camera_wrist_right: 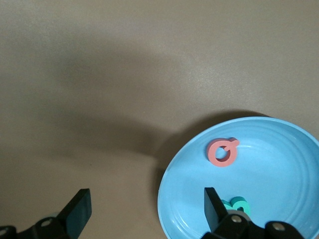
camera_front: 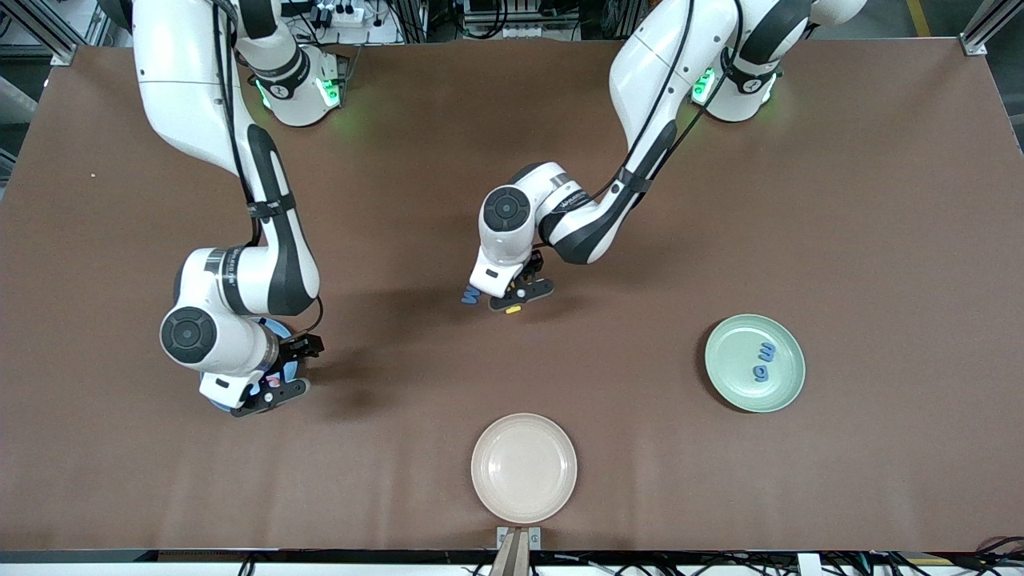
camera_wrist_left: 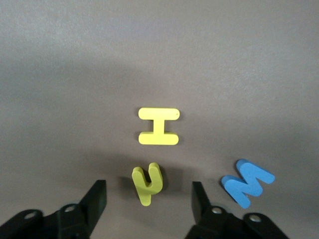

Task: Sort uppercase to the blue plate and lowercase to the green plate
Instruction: 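Grasp the yellow letter h with the left gripper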

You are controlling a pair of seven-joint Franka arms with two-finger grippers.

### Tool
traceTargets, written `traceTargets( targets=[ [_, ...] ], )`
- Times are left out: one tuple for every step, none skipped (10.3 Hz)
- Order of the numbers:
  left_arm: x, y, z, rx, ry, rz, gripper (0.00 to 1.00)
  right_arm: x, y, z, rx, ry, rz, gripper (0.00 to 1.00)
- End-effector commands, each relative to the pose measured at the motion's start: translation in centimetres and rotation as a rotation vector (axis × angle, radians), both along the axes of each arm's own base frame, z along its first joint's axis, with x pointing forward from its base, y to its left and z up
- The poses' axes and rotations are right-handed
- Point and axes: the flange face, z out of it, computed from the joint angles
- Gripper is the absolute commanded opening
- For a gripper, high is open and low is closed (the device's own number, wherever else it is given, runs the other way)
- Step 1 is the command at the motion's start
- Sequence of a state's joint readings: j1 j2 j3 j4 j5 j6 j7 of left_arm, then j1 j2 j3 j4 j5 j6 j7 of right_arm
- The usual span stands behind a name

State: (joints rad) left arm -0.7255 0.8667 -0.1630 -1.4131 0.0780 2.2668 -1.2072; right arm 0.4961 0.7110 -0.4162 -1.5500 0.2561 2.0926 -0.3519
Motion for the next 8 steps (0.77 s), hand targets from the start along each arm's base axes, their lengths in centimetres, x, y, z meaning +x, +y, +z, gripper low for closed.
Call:
traceTargets(
  targets=[
    [0.3,-0.21,-0.5,0.014,0.001,0.021,0.67,-0.25,0.03,0.05,0.022,0.006,-0.011,1.0],
    [0.29,-0.2,-0.51,0.016,0.002,0.023,0.62,-0.27,0.11,0.03,0.023,0.007,-0.01,1.0],
    [0.3,-0.2,-0.42,0.016,0.002,0.021,0.6,-0.32,0.3,-0.01,0.024,0.009,-0.007,1.0],
    [0.36,-0.11,-0.44,0.018,0.004,0.024,0.59,-0.32,0.3,-0.01,0.024,0.009,-0.007,1.0],
    [0.41,-0.03,-0.56,0.021,0.003,0.024,0.57,-0.32,0.3,-0.01,0.024,0.009,-0.006,1.0],
    [0.65,0.2,-0.61,0.025,-0.001,0.026,0.56,-0.32,0.3,-0.01,0.024,0.009,-0.006,1.0],
    [0.63,0.21,-0.72,0.025,0.001,0.027,0.54,-0.35,0.51,-0.01,0.024,0.009,-0.004,1.0],
    [0.63,0.21,-0.72,0.025,0.001,0.027,0.47,-0.39,0.72,-0.01,0.023,0.009,-0.006,1.0]
  ],
)
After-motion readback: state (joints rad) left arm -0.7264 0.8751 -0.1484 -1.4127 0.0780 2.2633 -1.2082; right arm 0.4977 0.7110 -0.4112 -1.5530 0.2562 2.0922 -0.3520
